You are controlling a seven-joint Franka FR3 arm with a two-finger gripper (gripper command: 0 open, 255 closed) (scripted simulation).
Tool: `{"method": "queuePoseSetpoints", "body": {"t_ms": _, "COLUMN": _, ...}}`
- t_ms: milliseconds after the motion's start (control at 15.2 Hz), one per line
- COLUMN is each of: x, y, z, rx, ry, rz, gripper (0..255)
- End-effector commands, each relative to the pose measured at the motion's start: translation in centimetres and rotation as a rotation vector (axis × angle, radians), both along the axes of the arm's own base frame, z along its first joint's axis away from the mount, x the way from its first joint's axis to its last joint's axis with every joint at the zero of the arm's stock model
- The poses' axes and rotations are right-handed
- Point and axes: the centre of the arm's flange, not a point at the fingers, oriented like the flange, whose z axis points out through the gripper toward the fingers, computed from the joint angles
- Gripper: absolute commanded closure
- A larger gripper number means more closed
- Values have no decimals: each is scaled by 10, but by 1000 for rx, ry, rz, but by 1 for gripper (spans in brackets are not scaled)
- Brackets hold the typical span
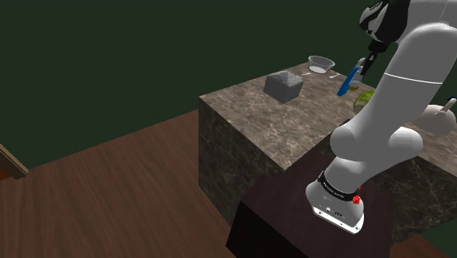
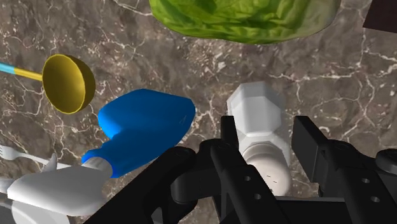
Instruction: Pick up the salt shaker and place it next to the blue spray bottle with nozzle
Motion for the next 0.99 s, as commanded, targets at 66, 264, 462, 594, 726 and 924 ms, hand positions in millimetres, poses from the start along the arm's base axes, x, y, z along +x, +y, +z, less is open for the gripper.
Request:
{"method": "queuePoseSetpoints", "body": {"t_ms": 66, "x": 0, "y": 1, "z": -16, "rx": -1, "ry": 0, "rz": 0, "gripper": 255}}
{"method": "queuePoseSetpoints", "body": {"t_ms": 264, "x": 0, "y": 1, "z": -32, "rx": -1, "ry": 0, "rz": 0, "gripper": 255}}
{"method": "queuePoseSetpoints", "body": {"t_ms": 462, "x": 0, "y": 1, "z": -48, "rx": -1, "ry": 0, "rz": 0, "gripper": 255}}
{"method": "queuePoseSetpoints", "body": {"t_ms": 594, "x": 0, "y": 1, "z": -58, "rx": -1, "ry": 0, "rz": 0, "gripper": 255}}
{"method": "queuePoseSetpoints", "body": {"t_ms": 726, "x": 0, "y": 1, "z": -69, "rx": -1, "ry": 0, "rz": 0, "gripper": 255}}
{"method": "queuePoseSetpoints", "body": {"t_ms": 924, "x": 0, "y": 1, "z": -85, "rx": -1, "ry": 0, "rz": 0, "gripper": 255}}
